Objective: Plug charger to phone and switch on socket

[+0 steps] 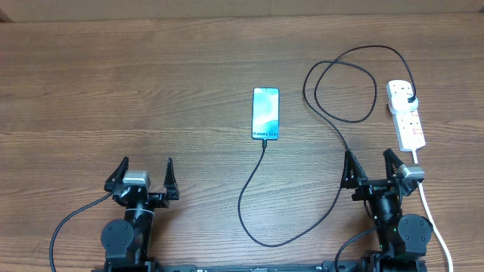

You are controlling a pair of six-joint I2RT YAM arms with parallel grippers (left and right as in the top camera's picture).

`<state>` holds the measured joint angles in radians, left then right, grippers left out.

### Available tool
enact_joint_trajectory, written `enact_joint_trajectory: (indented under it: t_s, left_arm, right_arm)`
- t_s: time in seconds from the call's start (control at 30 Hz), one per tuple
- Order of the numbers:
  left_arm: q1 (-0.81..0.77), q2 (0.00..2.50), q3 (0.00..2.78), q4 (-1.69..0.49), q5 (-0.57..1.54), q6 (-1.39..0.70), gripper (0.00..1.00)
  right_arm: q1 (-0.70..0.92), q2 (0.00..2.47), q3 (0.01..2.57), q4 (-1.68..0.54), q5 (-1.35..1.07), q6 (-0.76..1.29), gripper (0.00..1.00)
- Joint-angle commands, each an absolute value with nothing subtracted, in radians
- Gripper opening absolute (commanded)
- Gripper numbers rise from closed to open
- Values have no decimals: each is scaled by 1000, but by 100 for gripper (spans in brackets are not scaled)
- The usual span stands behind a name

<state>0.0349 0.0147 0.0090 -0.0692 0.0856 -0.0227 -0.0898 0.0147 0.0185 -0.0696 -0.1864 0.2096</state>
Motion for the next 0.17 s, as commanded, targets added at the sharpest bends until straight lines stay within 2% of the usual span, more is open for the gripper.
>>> enact_joint_trajectory:
  t_s: [0.0,0.13]
  left_arm:
    - [41,4,5,-73,78,-22,100]
    - [41,4,5,-73,78,-22,100]
  right_arm:
    - [-84,3,8,-66,-184,213,100]
    - [-84,3,8,-66,-184,213,100]
